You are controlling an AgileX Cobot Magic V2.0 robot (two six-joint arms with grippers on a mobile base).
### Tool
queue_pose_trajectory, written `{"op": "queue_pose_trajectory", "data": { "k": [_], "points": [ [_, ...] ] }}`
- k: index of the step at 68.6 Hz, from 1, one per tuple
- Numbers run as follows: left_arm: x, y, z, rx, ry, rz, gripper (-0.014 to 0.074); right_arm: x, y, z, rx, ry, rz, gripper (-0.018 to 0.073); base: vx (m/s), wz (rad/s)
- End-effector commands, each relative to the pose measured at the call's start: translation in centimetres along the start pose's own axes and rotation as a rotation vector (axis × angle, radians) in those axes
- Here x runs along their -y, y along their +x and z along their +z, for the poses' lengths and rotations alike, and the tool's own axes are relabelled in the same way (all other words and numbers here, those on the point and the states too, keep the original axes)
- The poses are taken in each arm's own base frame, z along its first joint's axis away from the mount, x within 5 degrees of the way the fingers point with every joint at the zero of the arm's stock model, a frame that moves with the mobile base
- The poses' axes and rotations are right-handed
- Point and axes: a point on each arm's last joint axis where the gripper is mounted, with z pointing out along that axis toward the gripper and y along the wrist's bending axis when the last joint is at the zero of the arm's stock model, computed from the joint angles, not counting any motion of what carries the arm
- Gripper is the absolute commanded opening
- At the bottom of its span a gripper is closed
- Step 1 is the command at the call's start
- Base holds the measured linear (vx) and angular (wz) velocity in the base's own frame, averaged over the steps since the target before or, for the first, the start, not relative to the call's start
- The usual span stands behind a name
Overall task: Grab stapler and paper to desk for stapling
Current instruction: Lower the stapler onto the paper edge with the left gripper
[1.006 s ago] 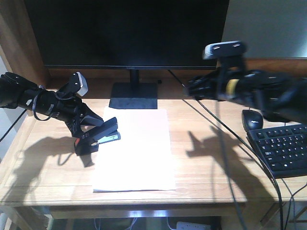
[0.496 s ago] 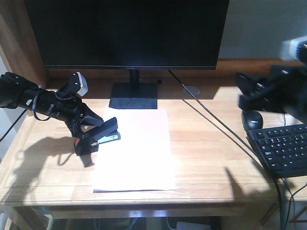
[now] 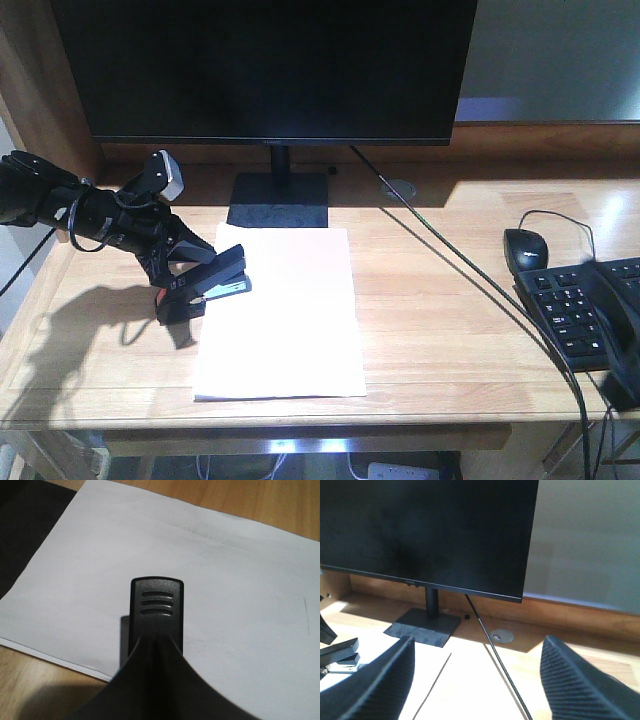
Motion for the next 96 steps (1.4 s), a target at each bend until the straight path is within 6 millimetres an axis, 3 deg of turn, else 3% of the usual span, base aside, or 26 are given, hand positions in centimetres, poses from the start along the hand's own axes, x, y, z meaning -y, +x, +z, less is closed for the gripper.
{"op": "queue_pose_trajectory", "data": {
  "k": [1,17,28,79,96],
  "points": [
    [0.5,-3.2,-2.0,0.078,-0.027,0.036,-0.0006,-0.1,0.4,-1.5,0.051,-0.004,-0.07,0.0497,0.0,0.0],
    [0.5,-3.2,-2.0,0.078,-0.027,0.036,-0.0006,-1.0,4.4,-3.4,0.057,-0.082,-0.041,0.0497,0.0,0.0],
    [0.5,-3.2,-2.0,0.078,-0.027,0.036,-0.0006,-1.1,6.0,-3.8,0.051,-0.092,-0.042,0.0497,0.0,0.0],
    [0.4,-3.5,-2.0,0.113,-0.03,0.016,-0.0006,-1.1,6.0,-3.8,0.054,-0.087,-0.042,0.0497,0.0,0.0],
    [0.6,-3.7,-0.3,0.106,-0.042,0.022,-0.0006,-1.1,6.0,-3.8,0.054,-0.089,-0.042,0.0497,0.0,0.0]
  ]
}}
